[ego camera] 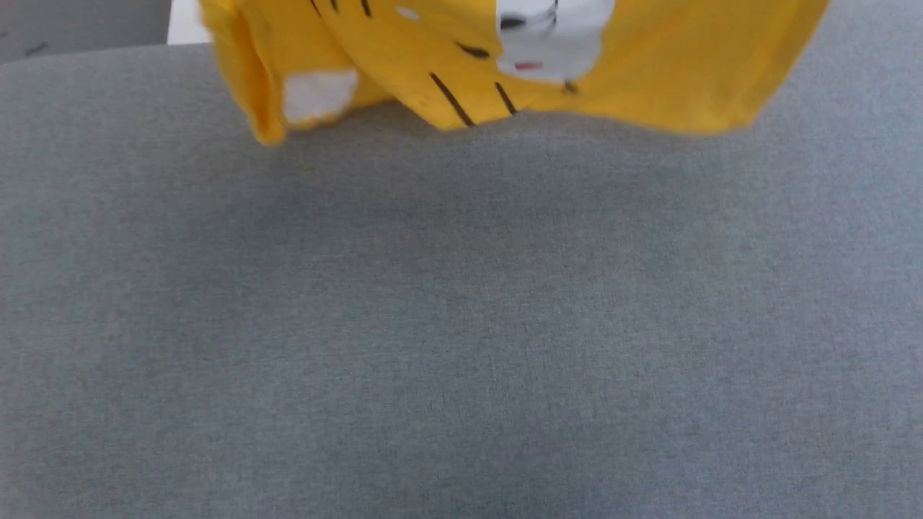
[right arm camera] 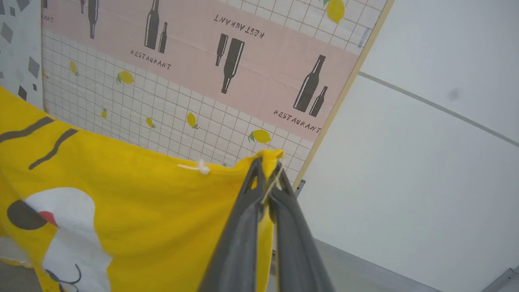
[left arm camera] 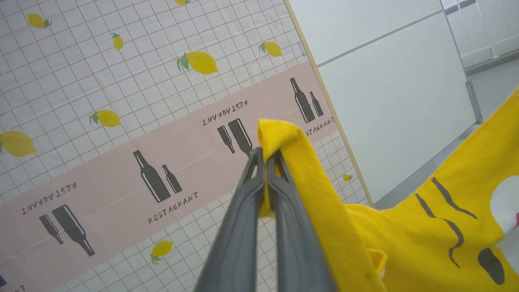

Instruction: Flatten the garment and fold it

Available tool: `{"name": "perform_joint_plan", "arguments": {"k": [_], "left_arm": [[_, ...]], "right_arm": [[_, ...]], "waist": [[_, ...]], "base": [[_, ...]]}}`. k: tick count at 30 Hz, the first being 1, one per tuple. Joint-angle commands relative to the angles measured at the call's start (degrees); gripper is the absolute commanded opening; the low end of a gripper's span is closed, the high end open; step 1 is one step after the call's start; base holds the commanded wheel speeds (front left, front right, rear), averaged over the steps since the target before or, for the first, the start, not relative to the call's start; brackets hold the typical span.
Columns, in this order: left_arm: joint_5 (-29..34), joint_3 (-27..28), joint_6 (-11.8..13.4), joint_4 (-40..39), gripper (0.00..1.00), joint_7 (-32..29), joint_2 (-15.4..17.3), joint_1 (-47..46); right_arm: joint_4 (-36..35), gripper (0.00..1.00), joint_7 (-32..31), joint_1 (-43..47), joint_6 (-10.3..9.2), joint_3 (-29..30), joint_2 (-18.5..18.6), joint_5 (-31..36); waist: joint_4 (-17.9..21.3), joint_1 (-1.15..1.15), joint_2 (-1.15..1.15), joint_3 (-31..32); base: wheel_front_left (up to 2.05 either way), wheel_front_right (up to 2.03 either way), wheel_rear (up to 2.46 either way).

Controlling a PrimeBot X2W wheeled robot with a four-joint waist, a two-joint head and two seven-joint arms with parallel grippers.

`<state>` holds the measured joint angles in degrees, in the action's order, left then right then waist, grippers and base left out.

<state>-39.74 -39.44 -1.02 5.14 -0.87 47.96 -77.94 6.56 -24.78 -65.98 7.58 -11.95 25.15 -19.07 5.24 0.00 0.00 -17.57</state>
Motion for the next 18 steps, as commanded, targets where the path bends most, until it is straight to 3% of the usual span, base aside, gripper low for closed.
{"name": "perform_joint_plan", "arguments": {"k": [1, 9, 18], "left_arm": [[1.8, 0.0, -1.0, 1.8, 0.00, -0.7, -0.7, -3.7], [7.1, 0.3, -3.4, 12.2, 0.00, 0.6, -5.9, -20.9], [12.0, -1.0, -4.9, 19.6, 0.00, 5.8, -8.5, -32.0]], "right_arm": [[1.8, 0.00, 1.0, -3.1, -0.09, -0.6, -0.7, 1.0], [12.5, 0.00, 5.2, -18.1, -0.09, -1.2, -4.8, 3.7], [24.1, 0.00, 12.1, -28.0, -0.09, -0.2, -9.7, 8.3]], "waist": [[1.7, 0.00, 0.00, -2.9], [4.1, 0.00, 0.00, -9.5], [6.3, 0.00, 0.00, -17.2]], "base": [[0.00, 0.00, 0.00], [0.00, 0.00, 0.00], [0.00, 0.00, 0.00]]}}
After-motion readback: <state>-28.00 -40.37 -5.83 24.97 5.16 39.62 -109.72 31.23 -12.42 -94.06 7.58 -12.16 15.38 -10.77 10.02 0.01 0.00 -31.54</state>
